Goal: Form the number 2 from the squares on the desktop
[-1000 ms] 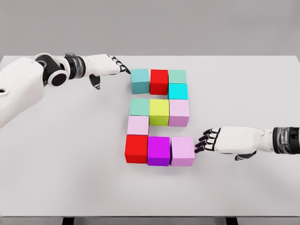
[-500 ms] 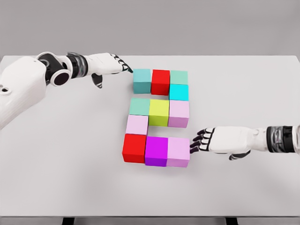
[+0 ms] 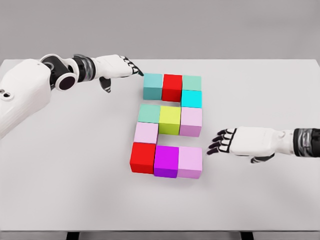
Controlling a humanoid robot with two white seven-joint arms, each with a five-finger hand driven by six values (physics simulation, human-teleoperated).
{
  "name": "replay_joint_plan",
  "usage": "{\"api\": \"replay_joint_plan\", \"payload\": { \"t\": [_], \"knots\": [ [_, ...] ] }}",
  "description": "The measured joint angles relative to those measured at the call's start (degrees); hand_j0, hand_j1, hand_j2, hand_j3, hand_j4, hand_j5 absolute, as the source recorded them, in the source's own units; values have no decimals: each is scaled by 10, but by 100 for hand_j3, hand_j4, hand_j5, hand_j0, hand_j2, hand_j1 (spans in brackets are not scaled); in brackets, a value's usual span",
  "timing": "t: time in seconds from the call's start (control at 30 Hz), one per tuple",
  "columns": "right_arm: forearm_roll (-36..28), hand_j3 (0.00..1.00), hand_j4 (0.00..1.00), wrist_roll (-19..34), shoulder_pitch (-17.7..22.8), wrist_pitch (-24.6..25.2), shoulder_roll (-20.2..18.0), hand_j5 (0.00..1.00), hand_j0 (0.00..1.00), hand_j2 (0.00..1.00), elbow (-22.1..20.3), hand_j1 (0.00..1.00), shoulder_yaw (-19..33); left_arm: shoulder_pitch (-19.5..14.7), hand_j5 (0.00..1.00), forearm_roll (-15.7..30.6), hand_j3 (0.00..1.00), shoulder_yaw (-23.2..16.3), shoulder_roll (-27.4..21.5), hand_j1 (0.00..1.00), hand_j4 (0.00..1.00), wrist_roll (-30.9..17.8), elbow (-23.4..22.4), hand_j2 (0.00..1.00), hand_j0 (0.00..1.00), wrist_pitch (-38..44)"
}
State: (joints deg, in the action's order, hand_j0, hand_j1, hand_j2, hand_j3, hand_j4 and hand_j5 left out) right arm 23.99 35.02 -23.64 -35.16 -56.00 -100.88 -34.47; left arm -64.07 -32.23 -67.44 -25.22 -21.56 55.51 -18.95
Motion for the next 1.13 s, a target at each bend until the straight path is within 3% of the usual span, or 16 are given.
{"api": "replay_joint_plan", "payload": {
  "t": [0.37, 0.57, 0.63, 0.7, 0.83, 1.13],
  "knots": [
    [-3, 100, 100, 0, -1, 0, -5, 100, 100, 100, 8, 100, 58, 0, 100, -3, 100, 3, 3, 100, 100, 0, 3, 100, 100, 0],
    [-33, 100, 100, 0, -1, 0, -3, 100, 100, 100, 28, 100, 90, 10, 100, 0, 100, 45, -26, 100, 100, 1, 6, 100, 100, -6],
    [-36, 100, 100, 0, -1, 0, -2, 100, 100, 100, 30, 100, 94, 12, 100, 11, 100, 61, -51, 100, 100, 1, 18, 100, 100, -26],
    [-38, 100, 100, 0, -1, 0, -2, 100, 100, 100, 31, 100, 95, 38, 100, 48, 100, 69, -73, 100, 100, 1, 32, 100, 100, -54],
    [-39, 100, 100, 0, -1, 0, -2, 100, 100, 100, 32, 100, 96, 40, 100, 96, 100, 76, -97, 100, 100, 2, 46, 100, 100, -84],
    [-39, 100, 100, 0, -1, 0, -2, 100, 100, 100, 29, 100, 97, 40, 100, 112, 100, 79, -105, 100, 100, 2, 50, 100, 100, -95]
  ]
}}
